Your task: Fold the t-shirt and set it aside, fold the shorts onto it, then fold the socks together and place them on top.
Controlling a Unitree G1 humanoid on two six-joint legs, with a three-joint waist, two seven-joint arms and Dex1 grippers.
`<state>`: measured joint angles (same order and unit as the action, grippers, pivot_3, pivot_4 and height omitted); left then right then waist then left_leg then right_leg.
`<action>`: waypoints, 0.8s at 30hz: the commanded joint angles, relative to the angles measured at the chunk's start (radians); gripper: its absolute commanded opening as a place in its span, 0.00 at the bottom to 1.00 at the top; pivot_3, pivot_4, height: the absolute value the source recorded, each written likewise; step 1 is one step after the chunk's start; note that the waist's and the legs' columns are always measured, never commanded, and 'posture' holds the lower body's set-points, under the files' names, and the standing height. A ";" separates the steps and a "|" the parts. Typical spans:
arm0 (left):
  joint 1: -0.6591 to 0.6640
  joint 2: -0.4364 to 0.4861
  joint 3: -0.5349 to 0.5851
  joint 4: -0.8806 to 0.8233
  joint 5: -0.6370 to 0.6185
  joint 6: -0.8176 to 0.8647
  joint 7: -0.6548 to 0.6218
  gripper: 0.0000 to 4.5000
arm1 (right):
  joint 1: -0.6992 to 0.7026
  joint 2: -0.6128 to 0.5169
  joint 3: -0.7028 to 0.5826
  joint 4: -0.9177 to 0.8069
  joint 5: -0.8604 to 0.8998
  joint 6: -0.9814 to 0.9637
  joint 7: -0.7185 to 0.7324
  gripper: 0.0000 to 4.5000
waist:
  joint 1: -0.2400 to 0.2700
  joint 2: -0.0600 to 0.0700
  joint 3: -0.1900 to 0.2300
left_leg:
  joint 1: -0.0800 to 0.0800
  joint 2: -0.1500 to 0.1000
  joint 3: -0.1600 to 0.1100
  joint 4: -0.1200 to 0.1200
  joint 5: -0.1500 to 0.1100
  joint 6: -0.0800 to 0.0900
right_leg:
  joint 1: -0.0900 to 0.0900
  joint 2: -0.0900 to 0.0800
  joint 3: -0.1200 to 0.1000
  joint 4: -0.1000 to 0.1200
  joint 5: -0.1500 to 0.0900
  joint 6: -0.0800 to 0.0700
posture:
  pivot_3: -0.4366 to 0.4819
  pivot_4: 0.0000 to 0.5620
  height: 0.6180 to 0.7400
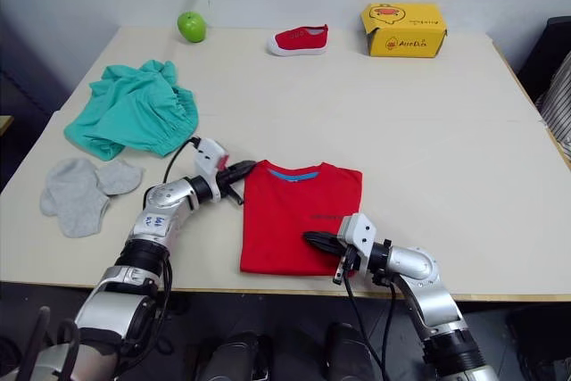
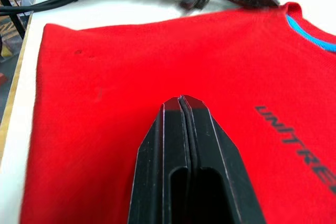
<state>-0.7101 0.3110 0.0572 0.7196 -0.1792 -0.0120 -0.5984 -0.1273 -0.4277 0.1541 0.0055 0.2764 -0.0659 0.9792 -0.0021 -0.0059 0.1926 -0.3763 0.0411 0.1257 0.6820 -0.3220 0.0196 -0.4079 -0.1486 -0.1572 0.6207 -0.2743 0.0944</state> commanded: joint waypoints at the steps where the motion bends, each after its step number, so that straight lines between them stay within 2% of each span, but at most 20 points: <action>1: -0.005 0.004 0.062 -0.023 -0.067 -0.024 -0.040 0.00 | 0.037 -0.018 -0.001 -0.030 0.009 0.011 0.012 0.00 | 0.000 0.000 0.000 | 0.000 0.000 0.000 0.000 0.000 0.000 | 0.000 0.000 0.000 0.000 0.000 0.000 | 0.48 0.27 1.00; 3: 0.022 0.015 0.066 -0.072 -0.094 -0.025 -0.112 0.00 | 0.042 -0.018 -0.006 -0.063 0.027 0.031 0.010 0.00 | -0.001 0.000 0.000 | 0.000 0.000 0.000 0.000 0.000 0.000 | 0.000 0.000 0.000 0.000 0.000 0.000 | 0.48 0.27 1.00; 6: 0.154 0.057 -0.005 -0.325 -0.163 0.014 -0.333 0.00 | 0.012 -0.007 -0.027 -0.106 0.067 0.081 -0.009 0.00 | -0.004 0.000 0.000 | -0.001 0.000 0.001 0.000 0.000 0.000 | 0.000 0.000 0.000 -0.001 0.000 0.000 | 0.48 0.27 1.00; 9: 0.283 0.087 -0.072 -0.541 -0.198 0.094 -0.416 0.00 | -0.046 0.009 -0.042 -0.083 0.072 0.097 -0.032 0.00 | -0.010 0.000 0.000 | 0.000 0.001 0.001 0.000 -0.001 -0.001 | -0.001 0.000 0.000 0.000 0.000 0.000 | 0.48 0.27 1.00; 12: 0.391 0.101 -0.149 -0.688 -0.152 0.154 -0.395 0.00 | -0.115 -0.004 -0.024 0.023 0.003 0.027 -0.017 0.00 | -0.012 0.000 0.001 | 0.000 0.001 0.001 0.000 -0.001 -0.001 | -0.001 0.000 0.001 -0.001 0.000 0.000 | 0.48 0.27 1.00; 17: 0.482 0.109 -0.238 -0.748 -0.010 0.100 -0.313 0.00 | -0.225 0.015 -0.055 0.286 -0.058 -0.107 -0.045 0.00 | -0.001 0.000 0.001 | 0.000 0.001 0.001 0.000 -0.001 -0.001 | -0.001 0.001 0.001 -0.001 0.000 0.000 | 0.48 0.27 1.00; 22: 0.509 0.116 -0.223 -0.752 0.036 0.150 -0.220 0.00 | -0.365 0.010 -0.134 0.589 -0.083 -0.230 -0.124 0.00 | -0.002 0.000 0.001 | 0.001 0.001 0.002 0.000 -0.001 0.000 | 0.000 0.000 0.002 -0.001 0.000 0.000 | 0.48 0.27 1.00; 24: 0.517 0.142 -0.223 -0.751 0.041 0.151 -0.230 0.00 | -0.424 -0.002 -0.170 0.706 -0.083 -0.252 -0.154 0.00 | -0.004 0.000 0.001 | 0.001 0.001 0.002 0.000 -0.001 0.000 | 0.000 0.000 0.002 -0.001 0.000 -0.001 | 0.48 0.27 1.00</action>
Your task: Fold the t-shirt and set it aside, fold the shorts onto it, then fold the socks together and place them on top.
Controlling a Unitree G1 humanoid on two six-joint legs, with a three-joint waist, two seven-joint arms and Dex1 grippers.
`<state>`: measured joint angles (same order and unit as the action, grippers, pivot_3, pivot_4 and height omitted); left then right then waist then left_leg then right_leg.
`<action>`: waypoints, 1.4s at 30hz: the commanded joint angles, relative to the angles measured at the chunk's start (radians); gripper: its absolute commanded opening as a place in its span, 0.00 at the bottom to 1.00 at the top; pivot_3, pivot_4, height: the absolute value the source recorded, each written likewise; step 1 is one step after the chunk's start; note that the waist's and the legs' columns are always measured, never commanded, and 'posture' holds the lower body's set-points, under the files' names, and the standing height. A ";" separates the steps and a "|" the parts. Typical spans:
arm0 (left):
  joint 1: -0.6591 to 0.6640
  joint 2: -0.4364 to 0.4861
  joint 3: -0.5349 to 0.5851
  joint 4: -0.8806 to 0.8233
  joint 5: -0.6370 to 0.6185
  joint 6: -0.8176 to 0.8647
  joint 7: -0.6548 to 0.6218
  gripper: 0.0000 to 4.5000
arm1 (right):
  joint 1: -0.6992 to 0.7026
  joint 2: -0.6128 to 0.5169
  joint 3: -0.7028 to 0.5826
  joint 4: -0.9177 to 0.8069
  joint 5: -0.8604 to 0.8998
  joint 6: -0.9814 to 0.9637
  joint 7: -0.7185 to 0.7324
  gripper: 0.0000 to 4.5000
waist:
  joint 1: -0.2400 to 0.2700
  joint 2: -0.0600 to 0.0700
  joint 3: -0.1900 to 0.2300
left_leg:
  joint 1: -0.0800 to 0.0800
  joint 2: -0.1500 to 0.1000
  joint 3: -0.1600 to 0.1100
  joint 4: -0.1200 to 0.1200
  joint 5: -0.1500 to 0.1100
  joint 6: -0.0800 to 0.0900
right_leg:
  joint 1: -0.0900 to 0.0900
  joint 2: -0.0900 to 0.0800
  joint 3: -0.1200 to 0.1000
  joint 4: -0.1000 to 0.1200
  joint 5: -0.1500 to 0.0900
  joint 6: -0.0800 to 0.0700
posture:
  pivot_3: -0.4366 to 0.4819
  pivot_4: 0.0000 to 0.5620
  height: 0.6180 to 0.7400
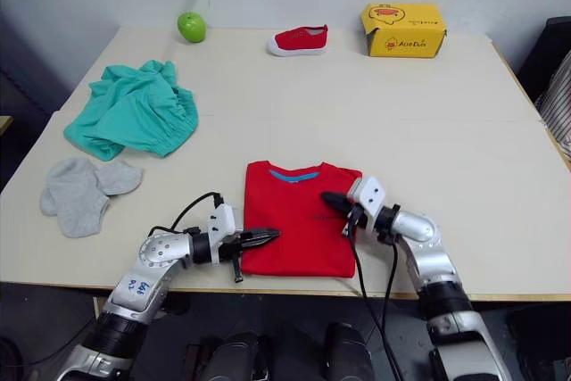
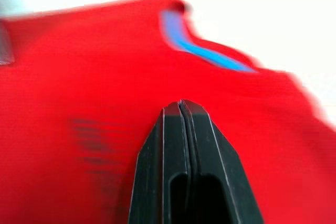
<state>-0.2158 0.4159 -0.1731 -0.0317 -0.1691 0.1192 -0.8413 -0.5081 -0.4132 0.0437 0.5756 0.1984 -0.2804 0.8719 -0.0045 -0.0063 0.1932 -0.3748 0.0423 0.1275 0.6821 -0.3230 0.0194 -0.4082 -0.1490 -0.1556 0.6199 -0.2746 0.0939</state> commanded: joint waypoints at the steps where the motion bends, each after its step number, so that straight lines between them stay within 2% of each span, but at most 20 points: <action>1: 0.028 0.047 0.008 0.004 0.032 0.015 0.008 0.00 | -0.069 -0.023 -0.072 0.188 -0.010 -0.044 -0.062 0.00 | -0.003 0.000 0.000 | 0.000 0.000 0.000 0.000 0.000 0.000 | 0.000 0.000 0.000 0.000 0.000 0.000 | 0.48 0.27 1.00; 5: 0.038 0.061 0.009 0.012 0.018 0.012 0.005 0.00 | -0.138 -0.038 -0.125 0.329 0.002 -0.045 -0.107 0.00 | -0.006 0.000 0.000 | 0.001 0.001 0.001 0.000 0.000 0.000 | 0.001 0.000 0.000 0.001 0.000 0.000 | 0.48 0.27 1.00; 8: 0.034 0.053 0.015 0.014 -0.005 -0.003 -0.006 0.00 | -0.161 -0.057 -0.187 0.345 0.046 -0.006 -0.113 0.00 | -0.005 0.000 0.000 | 0.002 0.001 0.000 0.000 0.000 0.000 | 0.001 0.000 0.000 0.001 0.000 0.000 | 0.48 0.27 1.00; 11: 0.035 0.047 0.020 -0.001 -0.029 -0.017 -0.016 0.00 | -0.122 -0.087 -0.223 0.245 0.104 0.068 -0.027 0.00 | -0.002 0.001 0.000 | 0.001 0.001 0.000 0.000 0.000 0.000 | 0.001 0.000 0.000 0.001 0.000 0.000 | 0.48 0.27 1.00; 13: 0.035 0.047 0.021 -0.006 -0.043 -0.028 -0.031 0.00 | -0.050 -0.138 -0.229 0.083 0.196 0.250 0.101 0.00 | -0.002 0.002 0.001 | 0.001 0.001 0.001 0.000 0.000 0.000 | 0.001 0.000 0.000 0.001 0.000 0.000 | 0.48 0.27 1.00; 14: 0.037 0.049 0.021 -0.007 -0.044 -0.034 -0.035 0.00 | -0.001 -0.195 -0.210 -0.021 0.243 0.421 0.168 0.04 | -0.001 0.003 0.001 | 0.000 0.001 0.001 -0.001 0.000 0.000 | 0.001 0.000 0.000 0.000 0.000 0.000 | 0.48 0.27 1.00; 16: 0.042 0.055 0.025 -0.004 -0.046 -0.043 -0.043 0.00 | 0.078 -0.297 -0.185 -0.180 0.291 0.651 0.233 0.12 | 0.003 0.008 0.002 | -0.001 0.001 0.000 -0.001 -0.001 0.001 | -0.001 0.000 0.000 -0.001 0.000 0.000 | 0.48 0.27 1.00; 21: 0.050 0.059 0.036 0.010 -0.053 -0.059 -0.050 0.00 | 0.154 -0.459 -0.120 -0.429 0.398 1.123 0.261 0.49 | -0.003 0.009 0.001 | -0.001 0.004 0.002 0.000 -0.004 0.003 | -0.001 -0.001 0.000 -0.006 0.000 0.000 | 0.48 0.27 1.00; 24: 0.050 0.052 0.033 0.023 -0.049 -0.068 -0.050 0.00 | 0.150 -0.466 -0.088 -0.506 0.466 1.313 0.260 0.73 | 0.000 0.009 0.001 | -0.001 0.007 0.001 0.000 -0.007 0.003 | -0.001 -0.001 -0.001 -0.006 0.000 -0.003 | 0.48 0.27 1.00; 27: 0.043 0.037 0.025 0.028 -0.039 -0.076 -0.036 0.00 | 0.110 -0.390 -0.061 -0.541 0.521 1.462 0.209 0.93 | 0.000 0.008 0.000 | -0.001 0.008 0.000 -0.001 -0.008 0.002 | -0.001 0.000 -0.001 -0.006 0.000 -0.004 | 0.48 0.27 1.00; 33: 0.046 0.025 0.011 0.033 -0.022 -0.092 -0.035 0.00 | 0.036 -0.266 -0.031 -0.560 0.560 1.639 0.113 0.93 | 0.002 0.007 -0.001 | -0.001 0.007 0.001 -0.001 -0.007 0.000 | -0.001 0.001 -0.002 -0.006 0.000 -0.004 | 0.48 0.27 1.00; 37: 0.058 0.034 0.014 0.035 -0.013 -0.113 -0.038 0.00 | 0.011 -0.233 0.023 -0.551 0.532 1.663 0.083 0.93 | 0.001 0.006 -0.002 | -0.001 0.007 0.001 -0.001 -0.006 -0.002 | -0.001 0.001 -0.002 -0.007 0.000 -0.004 | 0.48 0.27 1.00; 40: 0.053 0.031 0.014 0.050 -0.007 -0.126 -0.034 0.00 | -0.001 -0.196 0.020 -0.535 0.536 1.665 0.065 0.80 | 0.000 0.005 -0.004 | -0.001 0.007 0.001 -0.001 -0.006 -0.002 | -0.001 0.001 -0.002 -0.007 0.000 -0.004 | 0.48 0.27 1.00; 42: 0.047 0.027 0.015 0.061 -0.003 -0.133 -0.028 0.00 | 0.000 -0.167 0.016 -0.532 0.538 1.662 0.050 0.66 | -0.001 0.005 -0.005 | -0.001 0.007 0.001 -0.001 -0.006 -0.002 | -0.001 0.001 -0.002 -0.007 0.000 -0.004 | 0.48 0.27 1.00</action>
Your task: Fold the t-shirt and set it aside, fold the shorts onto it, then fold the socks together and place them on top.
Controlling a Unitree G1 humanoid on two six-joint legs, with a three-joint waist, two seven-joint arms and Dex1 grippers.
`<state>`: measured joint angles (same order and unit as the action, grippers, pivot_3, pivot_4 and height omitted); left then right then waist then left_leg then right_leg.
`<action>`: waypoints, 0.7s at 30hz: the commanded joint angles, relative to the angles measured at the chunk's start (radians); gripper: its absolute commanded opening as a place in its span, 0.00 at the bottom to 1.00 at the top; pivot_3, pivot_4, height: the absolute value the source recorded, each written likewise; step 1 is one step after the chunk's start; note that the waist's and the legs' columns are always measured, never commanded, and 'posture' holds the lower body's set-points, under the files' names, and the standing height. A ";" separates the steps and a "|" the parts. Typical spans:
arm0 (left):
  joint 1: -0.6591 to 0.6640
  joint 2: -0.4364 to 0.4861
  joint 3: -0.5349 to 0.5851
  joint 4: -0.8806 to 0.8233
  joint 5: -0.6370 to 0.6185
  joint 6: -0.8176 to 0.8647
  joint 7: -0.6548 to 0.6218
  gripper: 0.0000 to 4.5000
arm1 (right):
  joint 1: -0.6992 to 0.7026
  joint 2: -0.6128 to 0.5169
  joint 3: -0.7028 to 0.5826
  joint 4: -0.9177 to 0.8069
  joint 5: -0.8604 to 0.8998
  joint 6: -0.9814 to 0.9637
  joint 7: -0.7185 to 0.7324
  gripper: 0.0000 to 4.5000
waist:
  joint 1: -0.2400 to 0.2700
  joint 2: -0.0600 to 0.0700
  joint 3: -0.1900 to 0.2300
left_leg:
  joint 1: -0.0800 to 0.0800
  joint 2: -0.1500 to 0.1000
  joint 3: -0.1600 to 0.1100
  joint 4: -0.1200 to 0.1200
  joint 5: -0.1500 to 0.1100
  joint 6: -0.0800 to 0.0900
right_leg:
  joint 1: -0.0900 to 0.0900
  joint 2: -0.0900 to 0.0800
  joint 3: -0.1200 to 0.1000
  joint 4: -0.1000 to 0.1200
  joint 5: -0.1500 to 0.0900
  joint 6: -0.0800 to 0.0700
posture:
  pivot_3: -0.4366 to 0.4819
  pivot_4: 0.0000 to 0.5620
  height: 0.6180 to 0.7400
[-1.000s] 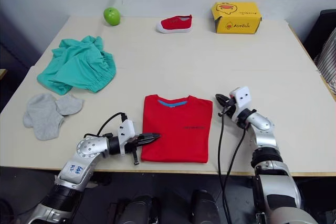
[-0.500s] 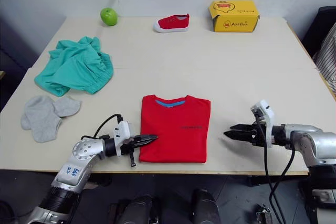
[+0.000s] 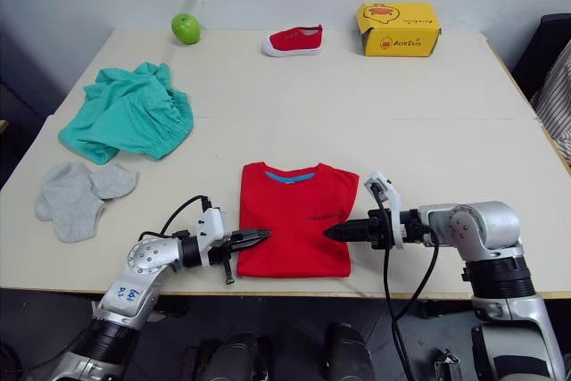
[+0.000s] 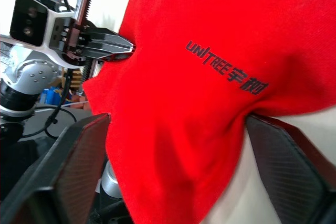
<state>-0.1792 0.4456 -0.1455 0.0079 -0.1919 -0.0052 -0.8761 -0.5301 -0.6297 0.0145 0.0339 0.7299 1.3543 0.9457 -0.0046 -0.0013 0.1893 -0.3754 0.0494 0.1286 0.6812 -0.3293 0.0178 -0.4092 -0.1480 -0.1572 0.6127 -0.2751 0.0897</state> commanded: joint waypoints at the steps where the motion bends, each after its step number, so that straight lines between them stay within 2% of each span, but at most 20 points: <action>1: 0.007 -0.005 -0.014 0.028 0.023 -0.014 0.008 0.00 | 0.029 0.050 0.059 0.004 -0.004 0.015 -0.027 0.60 | 0.000 0.001 -0.001 | 0.000 0.000 0.000 0.000 0.000 0.000 | 0.000 0.000 0.000 0.000 0.000 0.000 | 0.48 0.27 1.00; 5: -0.007 0.000 -0.012 0.047 0.026 -0.032 0.006 0.00 | 0.042 0.049 0.053 0.002 -0.016 -0.014 -0.041 0.27 | 0.001 0.002 -0.002 | 0.000 0.000 0.000 0.000 0.000 0.000 | 0.000 0.001 0.000 0.000 0.000 0.000 | 0.48 0.27 1.00; 9: -0.023 0.002 -0.006 0.075 0.023 -0.046 0.005 0.00 | 0.047 0.044 0.033 0.008 -0.021 -0.043 -0.045 0.00 | 0.001 -0.005 -0.011 | 0.000 -0.001 0.000 0.000 -0.003 0.005 | 0.000 0.001 0.000 0.000 0.000 0.000 | 0.48 0.27 1.00; 21: -0.068 0.015 0.005 0.131 0.009 -0.075 -0.021 0.00 | 0.112 -0.036 -0.022 -0.036 -0.038 -0.112 -0.064 0.00 | 0.007 -0.006 -0.013 | 0.000 -0.002 0.000 0.000 -0.003 0.006 | 0.001 -0.001 0.000 -0.002 0.001 0.000 | 0.48 0.27 1.00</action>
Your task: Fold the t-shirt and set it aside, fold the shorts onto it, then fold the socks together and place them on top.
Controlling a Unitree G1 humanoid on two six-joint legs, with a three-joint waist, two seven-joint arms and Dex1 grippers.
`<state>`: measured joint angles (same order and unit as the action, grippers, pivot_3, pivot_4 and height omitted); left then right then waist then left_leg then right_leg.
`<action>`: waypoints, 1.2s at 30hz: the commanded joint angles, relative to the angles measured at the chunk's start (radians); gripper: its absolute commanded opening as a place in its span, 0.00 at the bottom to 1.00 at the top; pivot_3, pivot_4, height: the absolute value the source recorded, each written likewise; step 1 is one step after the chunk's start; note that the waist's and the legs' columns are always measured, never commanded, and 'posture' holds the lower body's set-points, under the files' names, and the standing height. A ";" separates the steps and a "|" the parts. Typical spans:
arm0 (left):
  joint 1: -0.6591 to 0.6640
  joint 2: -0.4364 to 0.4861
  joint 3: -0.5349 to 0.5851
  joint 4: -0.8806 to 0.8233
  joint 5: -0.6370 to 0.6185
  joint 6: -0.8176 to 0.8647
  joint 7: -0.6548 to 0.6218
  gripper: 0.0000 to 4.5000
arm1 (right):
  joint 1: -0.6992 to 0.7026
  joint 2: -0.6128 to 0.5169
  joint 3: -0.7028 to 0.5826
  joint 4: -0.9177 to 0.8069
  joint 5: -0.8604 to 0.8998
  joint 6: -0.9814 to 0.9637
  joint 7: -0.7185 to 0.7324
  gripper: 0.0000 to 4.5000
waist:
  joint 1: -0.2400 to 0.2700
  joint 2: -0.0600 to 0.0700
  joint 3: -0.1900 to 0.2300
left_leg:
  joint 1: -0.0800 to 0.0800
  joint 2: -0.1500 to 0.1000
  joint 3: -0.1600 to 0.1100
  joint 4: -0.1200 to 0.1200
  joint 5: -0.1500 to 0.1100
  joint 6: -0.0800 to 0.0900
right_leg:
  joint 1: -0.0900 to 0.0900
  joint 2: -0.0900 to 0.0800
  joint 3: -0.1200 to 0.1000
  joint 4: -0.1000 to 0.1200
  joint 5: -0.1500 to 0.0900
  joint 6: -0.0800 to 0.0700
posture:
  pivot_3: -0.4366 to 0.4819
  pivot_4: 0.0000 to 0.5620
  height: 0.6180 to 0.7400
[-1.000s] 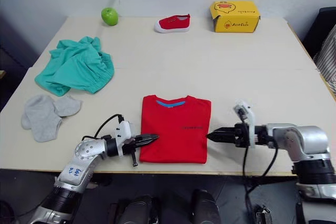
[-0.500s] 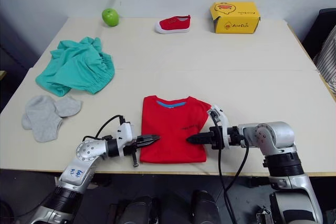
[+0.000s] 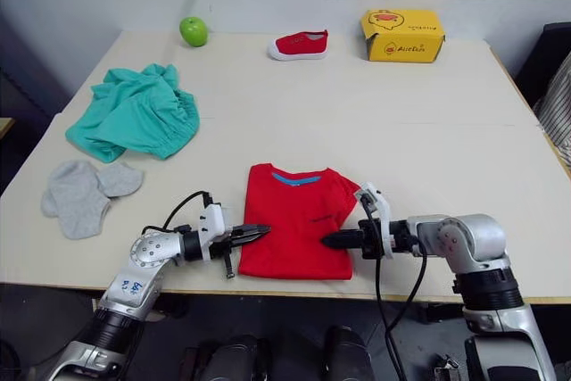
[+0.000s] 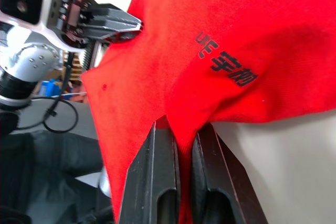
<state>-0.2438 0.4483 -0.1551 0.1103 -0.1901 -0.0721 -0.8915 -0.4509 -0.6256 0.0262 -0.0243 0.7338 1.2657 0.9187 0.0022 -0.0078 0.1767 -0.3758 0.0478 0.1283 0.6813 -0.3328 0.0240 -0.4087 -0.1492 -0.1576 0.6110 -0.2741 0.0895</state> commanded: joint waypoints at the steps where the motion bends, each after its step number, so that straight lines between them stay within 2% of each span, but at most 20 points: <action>1: -0.005 0.010 0.010 0.031 0.010 -0.011 -0.008 0.00 | 0.038 -0.052 -0.048 0.017 -0.029 -0.015 -0.034 0.00 | 0.001 0.000 0.000 | 0.000 -0.001 0.000 0.000 0.000 0.000 | 0.000 0.000 0.000 0.000 0.000 0.000 | 0.48 0.27 1.00; 5: -0.010 0.001 -0.003 0.033 0.013 -0.012 -0.010 0.00 | 0.067 -0.128 -0.102 -0.019 0.031 0.026 0.010 0.29 | 0.011 0.002 0.001 | -0.002 -0.001 0.000 0.000 -0.001 0.002 | -0.001 0.000 0.000 -0.001 0.001 0.001 | 0.48 0.27 1.00; 7: -0.010 0.000 -0.004 0.033 0.013 -0.011 -0.011 0.00 | 0.095 -0.177 -0.108 -0.034 0.014 -0.020 0.030 0.43 | 0.012 0.003 0.001 | -0.002 0.000 0.000 0.000 -0.001 0.001 | -0.001 0.000 0.000 -0.003 0.001 0.001 | 0.48 0.27 1.00; 10: -0.009 -0.001 -0.005 0.036 0.013 -0.013 -0.013 0.00 | 0.144 -0.230 -0.124 -0.039 -0.012 -0.136 0.086 0.65 | 0.014 0.003 0.001 | -0.002 0.000 0.000 0.000 -0.002 0.001 | -0.001 0.000 0.000 -0.003 0.001 0.001 | 0.48 0.27 1.00; 13: -0.011 -0.003 -0.007 0.036 0.006 -0.016 -0.023 0.00 | 0.174 -0.207 -0.186 -0.044 -0.025 -0.308 0.117 0.88 | 0.018 0.003 0.001 | -0.002 0.000 0.001 0.000 -0.002 0.002 | -0.001 0.001 0.000 -0.003 0.001 0.001 | 0.48 0.27 1.00; 16: -0.020 -0.011 -0.002 -0.005 -0.029 -0.001 -0.045 0.00 | 0.178 -0.126 -0.218 -0.072 -0.023 -0.452 0.122 0.86 | 0.017 0.003 0.001 | -0.002 0.000 0.002 -0.001 -0.002 0.002 | -0.002 0.002 0.000 -0.003 0.001 0.001 | 0.48 0.27 1.00; 19: -0.039 -0.041 0.008 -0.058 -0.094 0.044 -0.059 0.00 | 0.216 -0.047 -0.138 -0.140 -0.113 -0.652 0.133 0.67 | 0.018 0.003 0.002 | -0.002 0.001 0.002 -0.001 0.000 -0.002 | -0.002 0.003 0.000 -0.003 0.001 0.001 | 0.48 0.27 1.00; 21: -0.051 -0.057 0.002 -0.077 -0.106 0.071 -0.060 0.00 | 0.239 -0.003 -0.091 -0.163 -0.165 -0.758 0.140 0.50 | 0.020 0.003 0.002 | -0.004 0.001 0.002 -0.001 0.001 -0.004 | -0.004 0.004 0.000 -0.004 0.001 0.001 | 0.48 0.27 1.00; 27: -0.063 -0.048 -0.096 -0.041 0.059 0.130 0.011 0.00 | 0.314 0.086 0.049 -0.072 -0.370 -1.090 0.137 0.02 | 0.019 0.003 0.002 | -0.008 -0.002 0.002 0.000 0.002 -0.002 | -0.004 0.004 -0.001 -0.003 0.003 0.005 | 0.48 0.27 1.00; 31: -0.058 -0.018 -0.148 -0.016 0.184 0.177 0.076 0.00 | 0.310 0.087 0.001 0.080 -0.423 -1.242 0.111 0.01 | 0.020 0.003 0.002 | -0.008 -0.004 0.002 0.001 0.002 0.000 | -0.003 0.003 0.000 -0.006 0.004 0.007 | 0.48 0.27 1.00; 36: -0.039 0.013 -0.172 -0.007 0.229 0.229 0.102 0.00 | 0.254 0.062 -0.062 0.219 -0.430 -1.318 0.085 0.01 | 0.020 0.004 0.001 | 0.002 -0.003 0.001 0.001 -0.001 0.006 | 0.006 0.001 0.000 -0.009 0.004 0.007 | 0.48 0.27 1.00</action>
<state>-0.3237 0.4237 -0.2934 0.0312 -0.0490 0.0826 -0.8079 -0.1830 -0.5471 0.0092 0.1547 0.3141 -0.0249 1.0212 0.0219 -0.0033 0.1777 -0.3717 0.0465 0.1289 0.6820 -0.3344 0.0295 -0.4007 -0.1484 -0.1571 0.6023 -0.2699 0.0954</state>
